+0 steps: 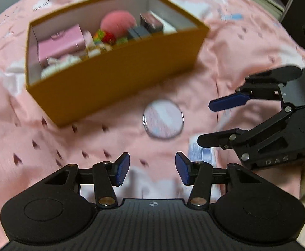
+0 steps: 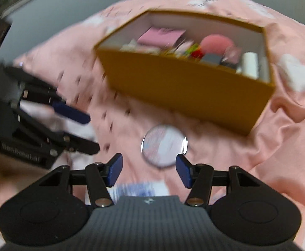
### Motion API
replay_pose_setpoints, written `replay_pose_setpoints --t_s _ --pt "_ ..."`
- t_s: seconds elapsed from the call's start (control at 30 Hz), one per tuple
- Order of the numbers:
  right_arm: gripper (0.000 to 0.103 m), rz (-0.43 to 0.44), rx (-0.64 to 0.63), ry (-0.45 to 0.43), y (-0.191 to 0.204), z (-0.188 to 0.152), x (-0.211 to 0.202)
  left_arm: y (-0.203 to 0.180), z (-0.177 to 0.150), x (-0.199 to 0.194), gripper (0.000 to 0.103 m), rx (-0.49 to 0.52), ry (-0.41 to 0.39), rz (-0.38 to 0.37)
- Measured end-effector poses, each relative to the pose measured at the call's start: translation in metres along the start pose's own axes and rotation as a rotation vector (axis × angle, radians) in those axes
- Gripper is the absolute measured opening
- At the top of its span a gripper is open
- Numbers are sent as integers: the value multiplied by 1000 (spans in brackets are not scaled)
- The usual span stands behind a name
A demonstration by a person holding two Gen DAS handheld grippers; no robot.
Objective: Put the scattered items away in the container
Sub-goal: 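Move both grippers back to the mirror compact and lotion tube on the bed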
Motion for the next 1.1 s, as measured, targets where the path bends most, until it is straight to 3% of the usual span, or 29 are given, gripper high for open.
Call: replay_pose_setpoints --t_s 0.27,0.6,0.93,1.1 --pt "54 8 -274 138 19 -20 5 -4 -14 -2 57 7 19 25" --pt "50 66 -496 252 31 -28 13 -7 -16 -4 57 13 14 37" --pt "51 109 -666 256 57 -31 34 -4 -17 -5 57 -4 12 44" --pt "45 112 -700 240 63 -32 37 -4 -16 -6 57 -10 8 47"
Point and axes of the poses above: each gripper's, at about its wrist camera, not at the fingertips, and x roughly the way its jaws point, y to its left, z to its top, the point moved 4 cm from there along x, roughly the way its jaws point, and after that the axes turned 2 degrees about z, right-handed, at the moved point
